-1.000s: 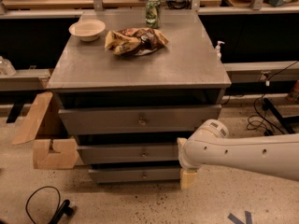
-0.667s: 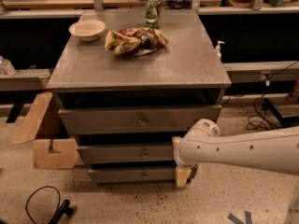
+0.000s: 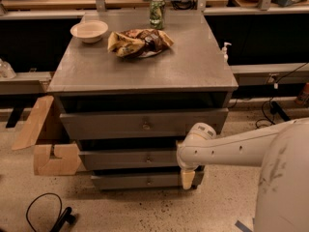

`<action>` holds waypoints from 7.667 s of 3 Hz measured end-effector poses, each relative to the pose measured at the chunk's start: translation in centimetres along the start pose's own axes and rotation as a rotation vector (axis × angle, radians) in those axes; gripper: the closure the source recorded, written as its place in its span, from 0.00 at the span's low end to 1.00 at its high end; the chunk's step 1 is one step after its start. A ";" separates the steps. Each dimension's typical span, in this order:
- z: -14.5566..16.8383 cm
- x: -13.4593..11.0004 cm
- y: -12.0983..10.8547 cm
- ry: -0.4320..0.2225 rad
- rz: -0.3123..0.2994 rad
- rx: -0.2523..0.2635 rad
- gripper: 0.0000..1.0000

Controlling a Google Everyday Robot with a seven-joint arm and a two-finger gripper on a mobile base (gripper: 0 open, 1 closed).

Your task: Open middle drawer

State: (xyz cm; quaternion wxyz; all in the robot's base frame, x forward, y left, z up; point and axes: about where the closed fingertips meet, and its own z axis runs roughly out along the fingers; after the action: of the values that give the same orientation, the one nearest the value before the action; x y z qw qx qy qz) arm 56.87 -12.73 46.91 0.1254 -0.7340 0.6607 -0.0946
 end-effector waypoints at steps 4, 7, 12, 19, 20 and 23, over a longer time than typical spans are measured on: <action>7.0 2.9 -1.9 0.133 0.012 -0.019 0.18; 3.5 1.9 -2.2 0.104 0.069 -0.032 0.95; 0.6 0.1 3.3 0.014 0.102 -0.153 0.62; 3.2 -0.8 8.0 -0.031 0.139 -0.249 0.50; 1.6 -0.9 9.2 -0.002 0.137 -0.256 0.73; -1.4 -0.7 11.7 0.052 0.173 -0.275 1.00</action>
Offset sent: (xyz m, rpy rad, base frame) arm 0.0342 -0.0290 -0.0526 -0.1179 -0.0167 -0.0588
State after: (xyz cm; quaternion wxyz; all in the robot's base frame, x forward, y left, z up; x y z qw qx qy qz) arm 45.31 -13.21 44.69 0.0141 -0.6818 0.7313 -0.0112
